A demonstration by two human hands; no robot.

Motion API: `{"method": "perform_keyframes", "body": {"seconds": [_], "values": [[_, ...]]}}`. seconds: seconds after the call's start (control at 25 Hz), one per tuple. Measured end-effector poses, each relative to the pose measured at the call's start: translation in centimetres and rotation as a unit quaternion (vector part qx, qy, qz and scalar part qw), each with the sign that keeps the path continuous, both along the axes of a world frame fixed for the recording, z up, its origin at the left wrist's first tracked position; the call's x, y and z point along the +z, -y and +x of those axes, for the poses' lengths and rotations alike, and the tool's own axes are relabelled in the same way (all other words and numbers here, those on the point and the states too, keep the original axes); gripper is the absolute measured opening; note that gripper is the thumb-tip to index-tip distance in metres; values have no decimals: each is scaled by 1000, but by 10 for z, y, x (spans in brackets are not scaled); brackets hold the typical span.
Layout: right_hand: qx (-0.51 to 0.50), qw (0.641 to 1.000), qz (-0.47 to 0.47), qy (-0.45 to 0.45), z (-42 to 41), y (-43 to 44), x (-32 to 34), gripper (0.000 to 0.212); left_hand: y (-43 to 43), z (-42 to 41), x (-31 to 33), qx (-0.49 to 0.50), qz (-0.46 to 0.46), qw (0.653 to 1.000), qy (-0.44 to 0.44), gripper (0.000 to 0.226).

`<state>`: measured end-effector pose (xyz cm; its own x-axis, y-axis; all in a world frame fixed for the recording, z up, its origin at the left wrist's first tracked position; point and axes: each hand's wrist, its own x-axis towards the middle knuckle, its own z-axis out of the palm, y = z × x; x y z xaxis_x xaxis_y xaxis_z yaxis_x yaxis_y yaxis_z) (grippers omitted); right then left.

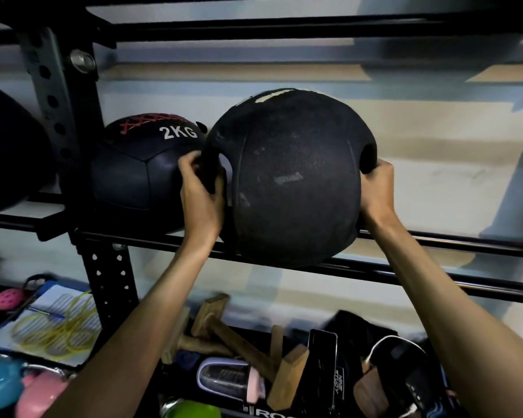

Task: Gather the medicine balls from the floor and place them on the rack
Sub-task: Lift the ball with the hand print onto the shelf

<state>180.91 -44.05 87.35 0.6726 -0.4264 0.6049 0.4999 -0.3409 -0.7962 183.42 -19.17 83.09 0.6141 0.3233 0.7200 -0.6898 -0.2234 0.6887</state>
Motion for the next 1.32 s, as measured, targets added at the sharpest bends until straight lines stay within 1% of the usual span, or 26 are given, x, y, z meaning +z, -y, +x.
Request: {"method": "perform_keyframes", "body": {"seconds": [0.04, 0.08, 0.12, 0.2, 0.28, 0.32, 0.44, 0.52, 0.6, 0.68, 0.76, 0.84, 0.92, 1.0, 1.08, 1.12, 1.2, 1.32], "values": [[6, 1000, -13, -14, 7, 0, 3, 49, -4, 0, -3, 57, 57, 996, 47, 51], [12, 999, -29, -31, 14, 0, 6, 49, -7, -3, -5, 114, 116, 984, 75, 63], [20, 998, -40, -43, 19, -1, 9, 49, -8, -3, -5, 166, 159, 970, 85, 70], [38, 997, -46, -55, 26, -3, 14, 40, -10, 2, -2, 232, 192, 950, 77, 74], [51, 997, -35, -52, 31, -5, 14, 15, -13, 9, 0, 240, 198, 949, 55, 73], [51, 997, -30, -56, 35, -5, 12, 7, -14, 12, 1, 242, 210, 946, 43, 71], [54, 995, -28, -83, 53, 1, -1, 17, -11, 18, 8, 274, 255, 927, -2, 64], [50, 993, -32, -106, 64, 8, -11, 23, -7, 24, 15, 309, 294, 904, -23, 60], [55, 990, -20, -130, 72, 13, -19, 26, -3, 30, 19, 351, 330, 876, -39, 57], [60, 989, -14, -132, 76, 16, -23, 25, -1, 35, 20, 366, 347, 862, -43, 56], [66, 990, -12, -124, 73, 15, -25, 25, -4, 34, 18, 359, 358, 861, -38, 56], [64, 991, 8, -114, 68, 14, -27, 29, -9, 32, 13, 342, 355, 869, -23, 56], [33, 994, 11, -108, 53, 14, -35, 38, -10, 24, 0, 294, 328, 898, -10, 53], [-7, 994, -5, -105, 31, 11, -51, 46, -11, 14, -18, 205, 273, 940, -7, 50], [-58, 993, -39, -97, 2, -1, -68, 42, -16, 3, -35, 116, 216, 969, -8, 48], [-81, 992, -48, -87, -12, -7, -75, 38, -20, -3, -43, 93, 207, 974, -9, 45], [-112, 990, -49, -62, -41, -25, -95, 32, -31, -19, -63, 74, 220, 973, -6, 36], [-130, 990, -39, -37, -86, -65, -136, 27, -54, -45, -116, 32, 245, 969, -8, 26]]}}
